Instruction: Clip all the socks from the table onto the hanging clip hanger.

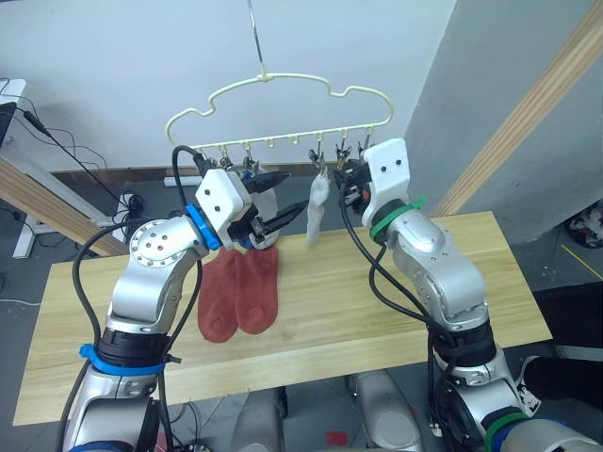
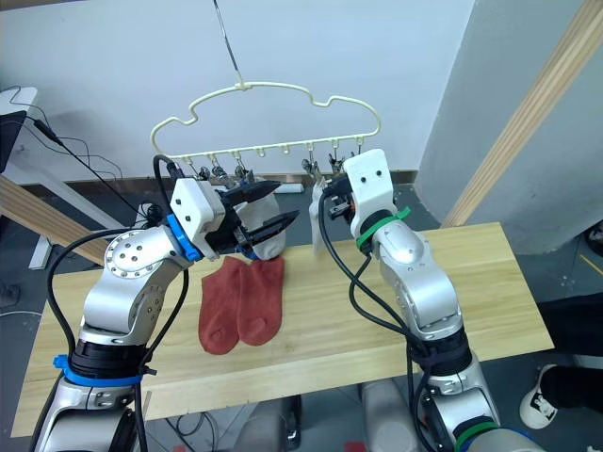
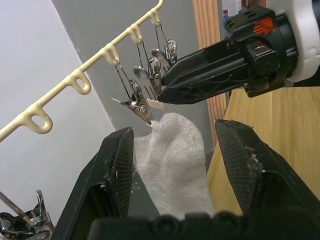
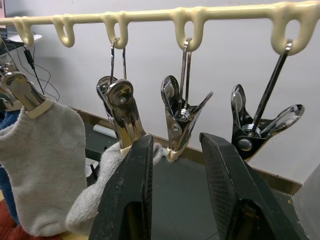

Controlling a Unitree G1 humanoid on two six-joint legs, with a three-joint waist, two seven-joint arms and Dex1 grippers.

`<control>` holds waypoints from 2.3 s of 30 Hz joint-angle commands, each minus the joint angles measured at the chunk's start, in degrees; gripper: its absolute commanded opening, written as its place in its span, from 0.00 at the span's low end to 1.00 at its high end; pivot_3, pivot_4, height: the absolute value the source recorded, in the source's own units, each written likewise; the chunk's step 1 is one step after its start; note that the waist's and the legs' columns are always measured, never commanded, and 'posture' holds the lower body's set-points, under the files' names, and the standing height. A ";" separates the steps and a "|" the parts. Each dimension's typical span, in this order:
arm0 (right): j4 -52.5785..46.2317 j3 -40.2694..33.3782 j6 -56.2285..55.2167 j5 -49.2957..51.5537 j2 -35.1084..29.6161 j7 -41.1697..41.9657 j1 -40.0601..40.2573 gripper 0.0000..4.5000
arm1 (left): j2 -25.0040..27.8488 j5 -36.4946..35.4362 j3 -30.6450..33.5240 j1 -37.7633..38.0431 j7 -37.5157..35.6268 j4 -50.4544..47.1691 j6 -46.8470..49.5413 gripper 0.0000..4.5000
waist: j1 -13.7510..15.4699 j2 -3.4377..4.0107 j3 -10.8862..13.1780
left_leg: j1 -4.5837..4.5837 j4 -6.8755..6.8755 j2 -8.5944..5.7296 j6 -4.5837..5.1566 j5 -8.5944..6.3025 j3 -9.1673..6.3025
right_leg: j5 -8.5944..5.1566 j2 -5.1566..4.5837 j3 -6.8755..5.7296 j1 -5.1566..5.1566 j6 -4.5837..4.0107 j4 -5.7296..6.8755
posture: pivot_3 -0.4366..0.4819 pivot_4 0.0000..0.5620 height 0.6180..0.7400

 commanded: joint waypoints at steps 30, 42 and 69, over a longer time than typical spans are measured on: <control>8.13 0.15 -9.72 -1.90 2.04 3.20 -7.18 0.34 | -1.55 1.86 -0.22 0.91 0.00 -1.81 -1.42 0.63 | -0.04 0.00 0.00 | 0.00 0.00 0.00 0.00 0.00 0.00 | 0.00 0.00 0.00 -0.01 0.00 0.01 | 0.23 0.53 0.95; 9.25 -0.57 -11.28 -2.08 2.60 2.24 -7.61 0.34 | -1.59 1.90 -0.43 1.07 -0.02 -1.78 -1.59 0.63 | -0.03 0.00 0.00 | 0.00 0.00 0.00 0.00 0.00 0.00 | 0.00 0.00 0.00 -0.01 -0.01 0.02 | 0.24 0.52 0.95; 9.38 -1.61 -12.65 -1.92 3.57 1.97 -7.82 0.16 | -1.63 2.49 -0.75 2.07 0.15 -2.47 -1.69 0.63 | -0.03 0.00 0.00 | 0.00 0.01 0.00 0.00 0.00 0.00 | 0.01 0.00 0.00 -0.01 -0.01 0.02 | 0.24 0.53 0.95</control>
